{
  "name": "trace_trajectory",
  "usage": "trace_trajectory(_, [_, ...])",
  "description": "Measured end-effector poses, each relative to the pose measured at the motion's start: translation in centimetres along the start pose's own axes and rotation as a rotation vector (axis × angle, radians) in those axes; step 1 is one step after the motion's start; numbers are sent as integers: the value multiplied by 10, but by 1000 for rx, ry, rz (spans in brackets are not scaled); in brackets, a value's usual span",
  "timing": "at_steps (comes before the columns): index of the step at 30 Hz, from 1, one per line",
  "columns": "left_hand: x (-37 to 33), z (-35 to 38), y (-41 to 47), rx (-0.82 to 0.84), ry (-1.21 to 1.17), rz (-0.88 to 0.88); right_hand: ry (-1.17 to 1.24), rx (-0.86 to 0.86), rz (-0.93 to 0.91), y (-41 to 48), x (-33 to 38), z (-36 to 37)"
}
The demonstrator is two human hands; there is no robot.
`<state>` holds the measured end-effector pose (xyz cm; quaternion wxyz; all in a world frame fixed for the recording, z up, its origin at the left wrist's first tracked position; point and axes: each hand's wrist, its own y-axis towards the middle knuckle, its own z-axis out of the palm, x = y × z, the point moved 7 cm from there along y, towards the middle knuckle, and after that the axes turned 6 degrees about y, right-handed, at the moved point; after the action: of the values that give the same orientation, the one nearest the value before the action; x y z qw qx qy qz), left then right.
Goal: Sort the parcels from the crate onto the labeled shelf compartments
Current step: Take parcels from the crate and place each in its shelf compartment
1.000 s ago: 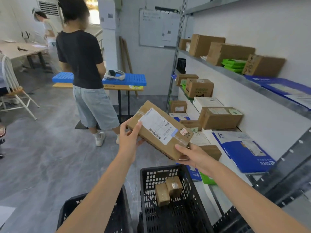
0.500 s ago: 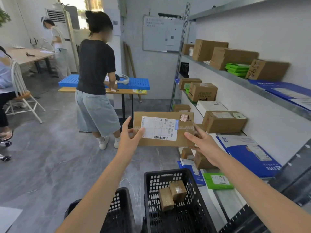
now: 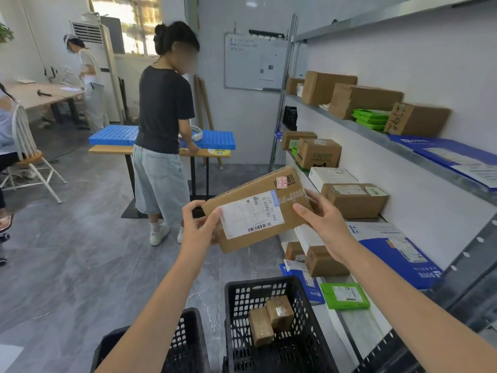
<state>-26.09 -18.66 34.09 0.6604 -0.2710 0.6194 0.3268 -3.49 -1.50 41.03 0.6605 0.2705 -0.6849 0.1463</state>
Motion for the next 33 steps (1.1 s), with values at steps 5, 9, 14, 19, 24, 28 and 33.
trace_trajectory(5, [-15,12,-9,-41,-52,44,87,-91,-94,0,21,1])
trace_trajectory(9, [-31,20,-16,-6,-80,74,274,-95,-84,5,30,7])
trace_trajectory(14, [-58,44,-30,169,-12,176,395,-46,-93,-4,34,25])
trace_trajectory(19, [-75,53,-35,204,56,246,368,-42,-135,-11,48,23])
trace_trajectory(24, [-111,53,-46,124,-22,323,317,-39,-197,-21,72,25])
trace_trajectory(28, [-140,52,-62,71,-62,389,315,-33,-271,-34,101,27])
trace_trajectory(33, [-177,57,-87,65,-60,530,326,-36,-343,-47,135,26])
